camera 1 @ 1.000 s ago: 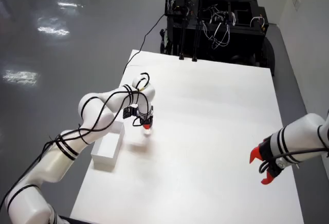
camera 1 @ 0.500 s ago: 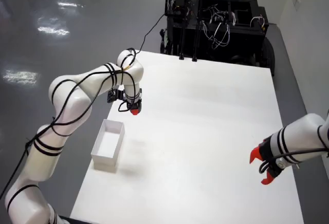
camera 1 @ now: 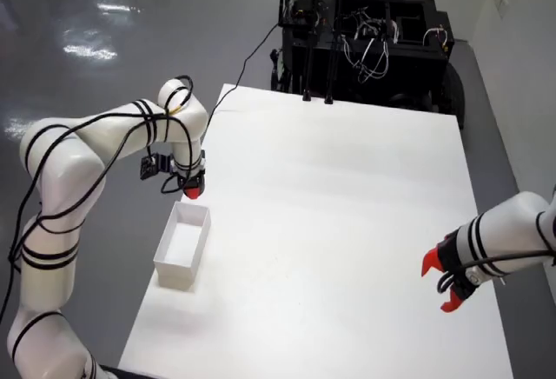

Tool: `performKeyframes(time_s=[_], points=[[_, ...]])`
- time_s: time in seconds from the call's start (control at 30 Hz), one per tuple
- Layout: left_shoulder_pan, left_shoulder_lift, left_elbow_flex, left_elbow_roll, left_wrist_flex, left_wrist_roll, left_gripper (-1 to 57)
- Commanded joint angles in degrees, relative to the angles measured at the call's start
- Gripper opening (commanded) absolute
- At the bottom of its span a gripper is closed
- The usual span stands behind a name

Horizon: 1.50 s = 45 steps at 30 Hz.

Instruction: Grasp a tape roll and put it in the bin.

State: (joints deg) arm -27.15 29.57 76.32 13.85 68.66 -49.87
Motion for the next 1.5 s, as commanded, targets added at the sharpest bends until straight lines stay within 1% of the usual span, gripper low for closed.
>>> performKeyframes(time_s=[0.03,0.23,0.33,0.47,0.7,0.9,1.37,1.43,1.5], points=[[2.45,1.90,10.96,-1.81,-4.85,-5.24,-0.7],[4.04,2.25,11.05,-1.81,-5.03,-7.61,-0.8],[4.48,3.92,11.05,-1.99,-5.03,-8.84,-0.8],[4.12,7.78,11.05,-2.95,-7.40,-9.54,-0.8],[3.60,11.48,11.05,-2.78,-9.60,-12.09,-0.8],[4.92,11.83,11.05,-2.25,-10.04,-13.06,-0.8],[6.41,11.48,10.96,-0.58,-14.70,-14.03,-0.4],[6.15,11.48,10.96,0.21,-15.75,-14.03,8.8],[5.79,11.48,10.96,0.74,-16.37,-14.03,20.7]])
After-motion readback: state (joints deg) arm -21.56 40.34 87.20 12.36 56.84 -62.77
